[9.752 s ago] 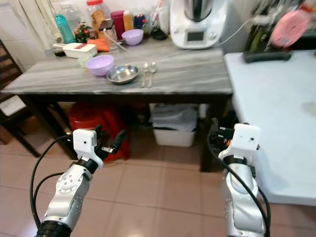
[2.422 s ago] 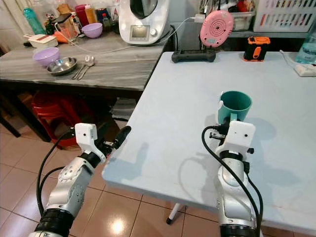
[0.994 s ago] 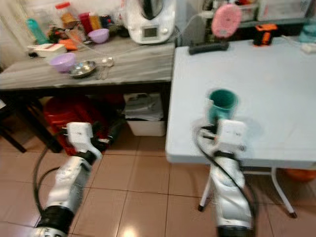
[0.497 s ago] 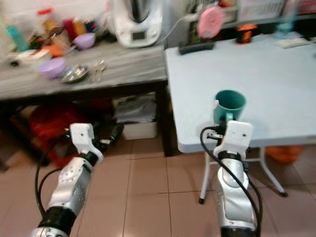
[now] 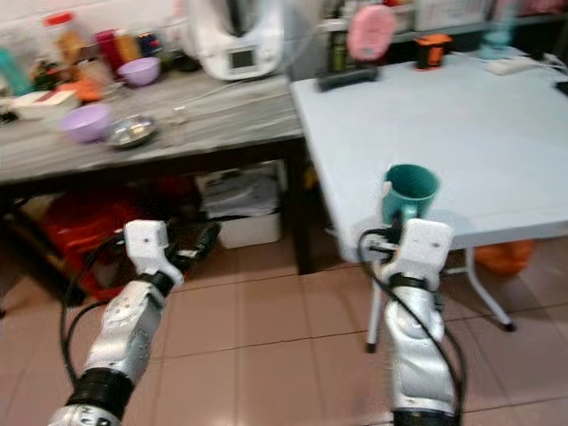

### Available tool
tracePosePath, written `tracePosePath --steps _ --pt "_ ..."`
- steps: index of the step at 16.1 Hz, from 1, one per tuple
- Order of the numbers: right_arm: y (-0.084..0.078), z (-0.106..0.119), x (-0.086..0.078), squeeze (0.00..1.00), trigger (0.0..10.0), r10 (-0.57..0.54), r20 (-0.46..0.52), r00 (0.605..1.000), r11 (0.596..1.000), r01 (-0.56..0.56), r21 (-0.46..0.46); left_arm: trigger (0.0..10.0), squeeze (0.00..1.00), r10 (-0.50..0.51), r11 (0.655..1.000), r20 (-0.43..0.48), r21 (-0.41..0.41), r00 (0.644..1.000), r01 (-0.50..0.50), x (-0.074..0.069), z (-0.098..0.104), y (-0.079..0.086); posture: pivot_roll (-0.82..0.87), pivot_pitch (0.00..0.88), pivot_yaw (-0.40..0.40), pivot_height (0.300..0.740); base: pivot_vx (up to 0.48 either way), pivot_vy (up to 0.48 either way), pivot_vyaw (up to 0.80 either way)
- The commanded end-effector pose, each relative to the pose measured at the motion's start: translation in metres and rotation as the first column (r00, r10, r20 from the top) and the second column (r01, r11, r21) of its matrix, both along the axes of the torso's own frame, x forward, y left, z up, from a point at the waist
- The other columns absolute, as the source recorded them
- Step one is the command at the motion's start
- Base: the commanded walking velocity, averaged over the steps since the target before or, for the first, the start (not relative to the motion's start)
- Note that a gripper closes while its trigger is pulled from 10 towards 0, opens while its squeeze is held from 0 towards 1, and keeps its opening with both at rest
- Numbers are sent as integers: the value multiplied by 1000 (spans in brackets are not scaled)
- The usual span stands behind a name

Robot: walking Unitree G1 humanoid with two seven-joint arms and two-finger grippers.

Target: Setting the table

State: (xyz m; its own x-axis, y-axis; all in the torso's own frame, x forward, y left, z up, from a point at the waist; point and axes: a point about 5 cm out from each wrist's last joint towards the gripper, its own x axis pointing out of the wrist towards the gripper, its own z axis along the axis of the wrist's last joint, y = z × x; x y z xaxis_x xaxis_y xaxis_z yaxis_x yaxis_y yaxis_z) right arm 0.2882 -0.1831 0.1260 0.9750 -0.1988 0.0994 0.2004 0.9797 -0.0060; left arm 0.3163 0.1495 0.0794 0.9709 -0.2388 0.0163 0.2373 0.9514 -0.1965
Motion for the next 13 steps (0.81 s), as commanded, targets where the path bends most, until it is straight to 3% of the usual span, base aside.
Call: tracePosePath --steps 1,3,9,13 --pt "1 7 2 0 10000 11 29 1000 1000 -11 -23 10000 0 19 1000 11 9 1000 -20 1 2 3 -133 0 139 740 0 345 0" --pt "2 8 2 0 10000 14 29 999 1000 -14 -25 10000 0 28 1000 11 14 1000 -28 1 2 4 -133 0 139 740 0 347 0" --pt "2 7 1 0 10000 13 28 1000 1000 -13 -26 10000 0 39 999 6 22 999 -39 2 1 5 -134 0 139 740 0 348 478" --pt "2 8 2 0 10000 18 30 999 1000 -17 -24 10000 0 47 998 2 30 999 -47 3 0 6 -134 0 141 740 0 351 100"
